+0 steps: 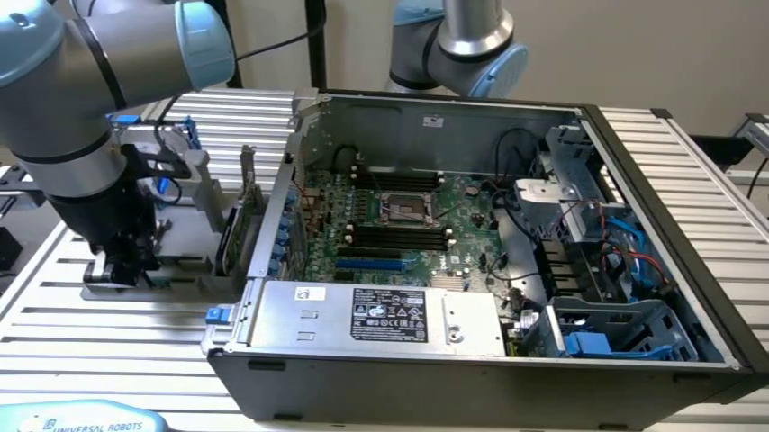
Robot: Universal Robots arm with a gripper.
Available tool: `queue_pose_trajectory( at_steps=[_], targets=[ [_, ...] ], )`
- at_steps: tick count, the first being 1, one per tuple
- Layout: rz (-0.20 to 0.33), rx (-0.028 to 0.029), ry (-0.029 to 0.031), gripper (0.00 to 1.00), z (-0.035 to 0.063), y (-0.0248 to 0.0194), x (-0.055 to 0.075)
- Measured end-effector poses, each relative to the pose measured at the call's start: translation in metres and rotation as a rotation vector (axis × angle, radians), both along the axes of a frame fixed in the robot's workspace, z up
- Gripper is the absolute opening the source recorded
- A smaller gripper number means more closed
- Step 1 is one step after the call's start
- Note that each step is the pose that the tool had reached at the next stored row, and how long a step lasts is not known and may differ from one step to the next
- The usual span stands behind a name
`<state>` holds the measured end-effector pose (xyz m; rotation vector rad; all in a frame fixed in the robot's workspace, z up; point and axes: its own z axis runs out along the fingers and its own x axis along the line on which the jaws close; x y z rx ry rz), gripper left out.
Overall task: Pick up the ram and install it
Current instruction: 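Pick up the ram and move it above insertion slot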
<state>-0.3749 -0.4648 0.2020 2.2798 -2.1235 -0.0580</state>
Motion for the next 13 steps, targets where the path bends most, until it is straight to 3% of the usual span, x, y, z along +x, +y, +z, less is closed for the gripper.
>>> queue_pose_trajectory(
  at_steps=[5,13],
  targets=[
    [-0.001,0.0000,-0.0079,0.36,-0.0075,-0.0001,0.0000],
    [-0.022,0.0000,-0.0083,0.36,-0.0081,-0.0001,-0.0001]
  ],
)
